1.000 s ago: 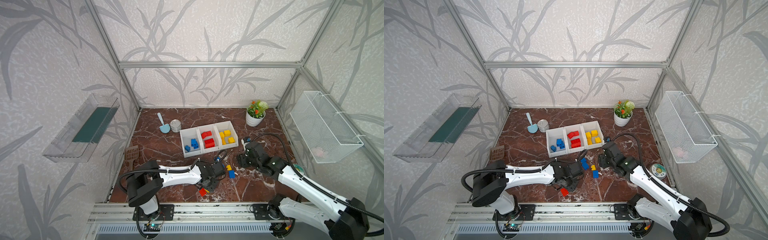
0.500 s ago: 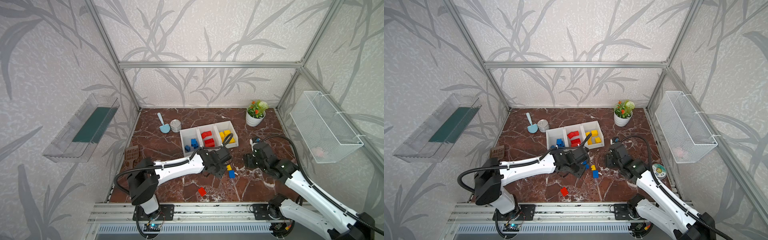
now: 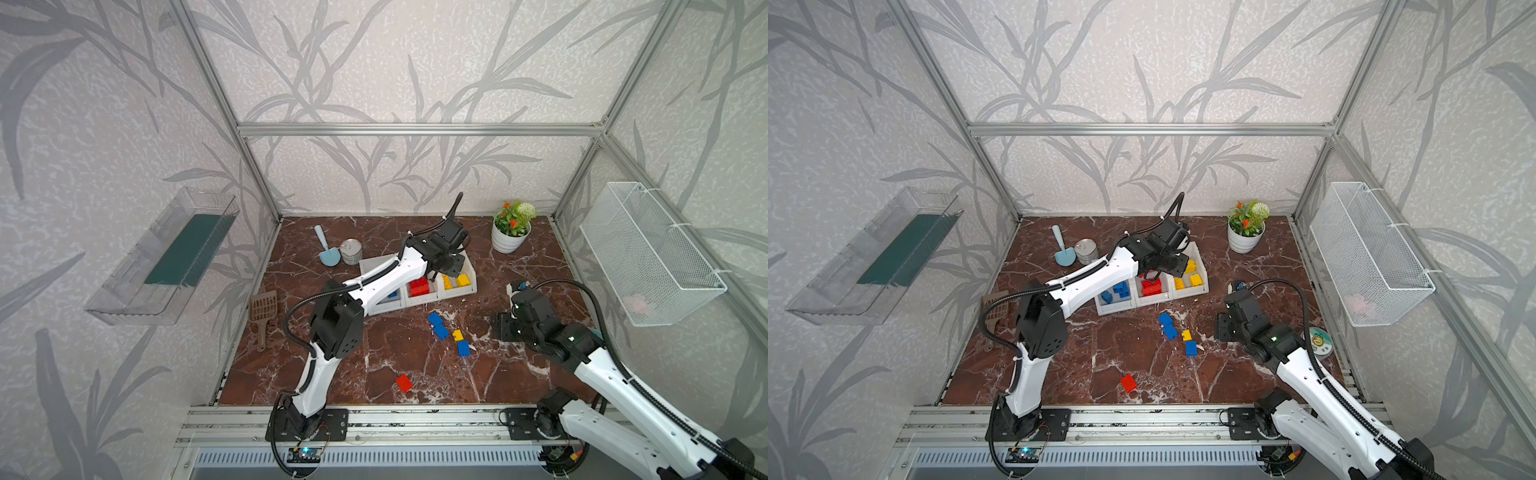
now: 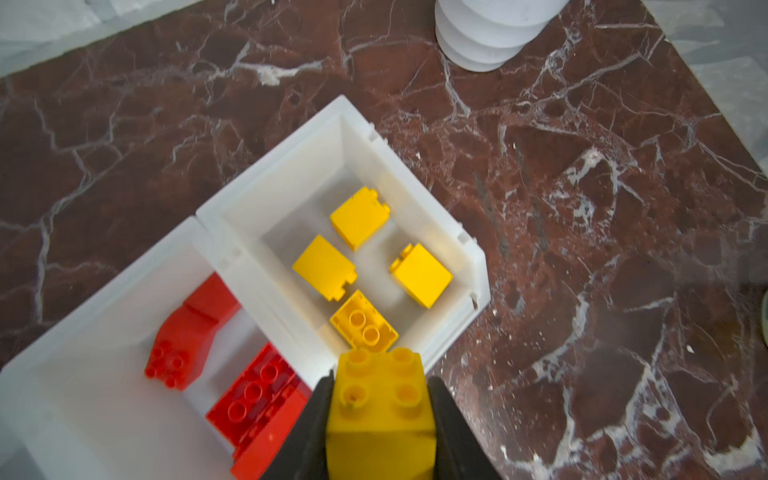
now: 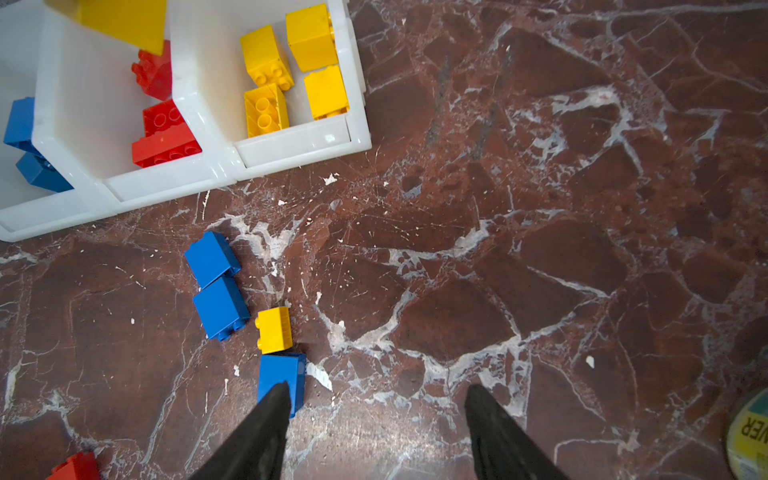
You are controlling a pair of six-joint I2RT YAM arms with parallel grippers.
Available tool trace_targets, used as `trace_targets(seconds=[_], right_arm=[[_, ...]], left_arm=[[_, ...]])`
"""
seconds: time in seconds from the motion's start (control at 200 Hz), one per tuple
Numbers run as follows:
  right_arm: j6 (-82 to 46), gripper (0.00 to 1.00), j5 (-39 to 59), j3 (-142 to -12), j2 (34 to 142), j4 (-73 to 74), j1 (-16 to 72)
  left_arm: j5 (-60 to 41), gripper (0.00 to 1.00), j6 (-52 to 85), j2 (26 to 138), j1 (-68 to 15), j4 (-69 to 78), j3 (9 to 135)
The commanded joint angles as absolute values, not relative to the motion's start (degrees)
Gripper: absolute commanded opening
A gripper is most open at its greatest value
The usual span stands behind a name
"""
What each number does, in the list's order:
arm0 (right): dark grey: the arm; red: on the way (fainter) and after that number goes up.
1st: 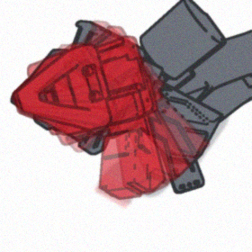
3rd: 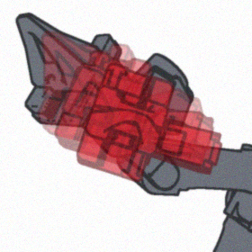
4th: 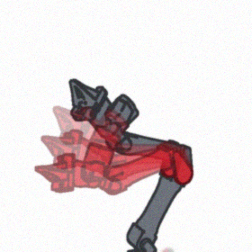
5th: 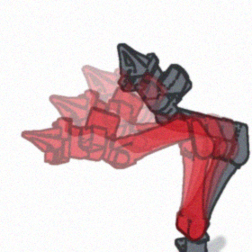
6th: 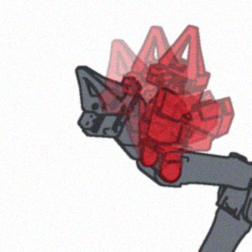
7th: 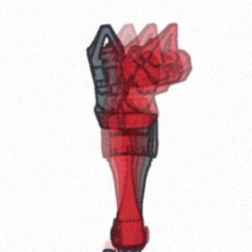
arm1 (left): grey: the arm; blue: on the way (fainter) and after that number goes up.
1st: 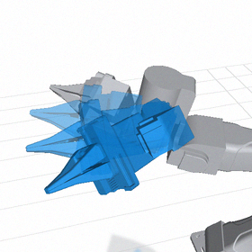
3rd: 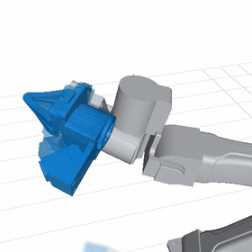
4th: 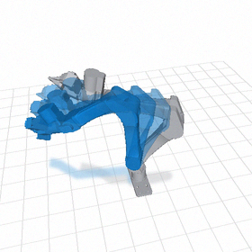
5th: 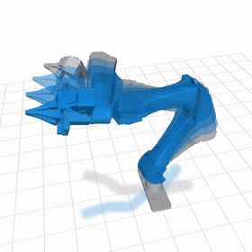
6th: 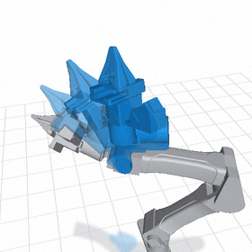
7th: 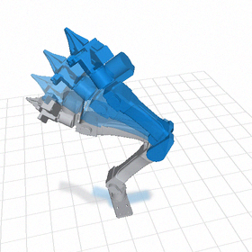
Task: Sort the legos into containers by color
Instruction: 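Carry the yellow brick with the left gripper into the farthest compartment, release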
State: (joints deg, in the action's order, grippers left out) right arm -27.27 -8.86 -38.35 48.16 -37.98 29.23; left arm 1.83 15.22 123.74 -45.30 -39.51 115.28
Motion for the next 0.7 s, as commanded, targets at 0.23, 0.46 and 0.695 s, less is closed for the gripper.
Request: trace_targets(seconds=[0.23, 0.46, 0.695], right_arm=[[-27.5, 0.67, -7.1, -38.0, 47.4, -38.7, 29.0], [-27.5, 0.67, -7.5, -38.6, 48.6, -38.9, 29.0], [-27.5, 0.68, -8.1, -39.6, 49.0, -40.8, 28.9]], left_arm=[[-0.4, 0.37, 14.4, 132.5, -42.8, -41.6, 125.1], [-3.2, 0.48, 14.7, 133.0, -42.5, -39.5, 124.7], [-8.7, 0.54, 14.6, 132.1, -41.3, -38.8, 123.4]])
